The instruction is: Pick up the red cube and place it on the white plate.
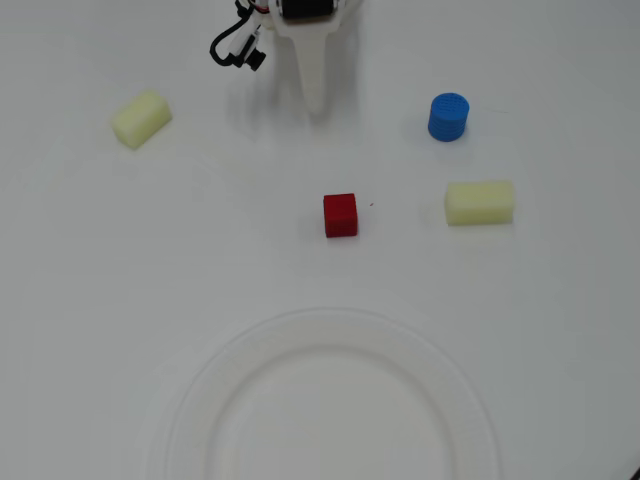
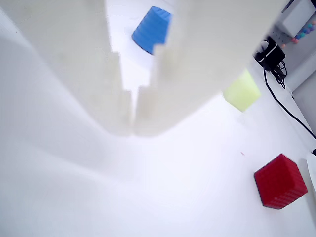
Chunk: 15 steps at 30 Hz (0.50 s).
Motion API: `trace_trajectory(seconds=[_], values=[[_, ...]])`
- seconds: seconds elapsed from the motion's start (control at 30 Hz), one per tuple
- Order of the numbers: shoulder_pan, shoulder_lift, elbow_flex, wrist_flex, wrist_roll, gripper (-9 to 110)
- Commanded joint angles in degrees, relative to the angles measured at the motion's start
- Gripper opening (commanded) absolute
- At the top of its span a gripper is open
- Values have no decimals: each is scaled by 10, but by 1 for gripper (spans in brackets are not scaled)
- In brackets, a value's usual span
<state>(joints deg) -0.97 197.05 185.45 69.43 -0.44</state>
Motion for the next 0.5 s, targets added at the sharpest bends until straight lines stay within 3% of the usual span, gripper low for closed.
trace_trajectory(seconds=[0.0,0.47], values=[[-29,4,-2,-6,29,0],[-20,4,-10,-11,23,0]])
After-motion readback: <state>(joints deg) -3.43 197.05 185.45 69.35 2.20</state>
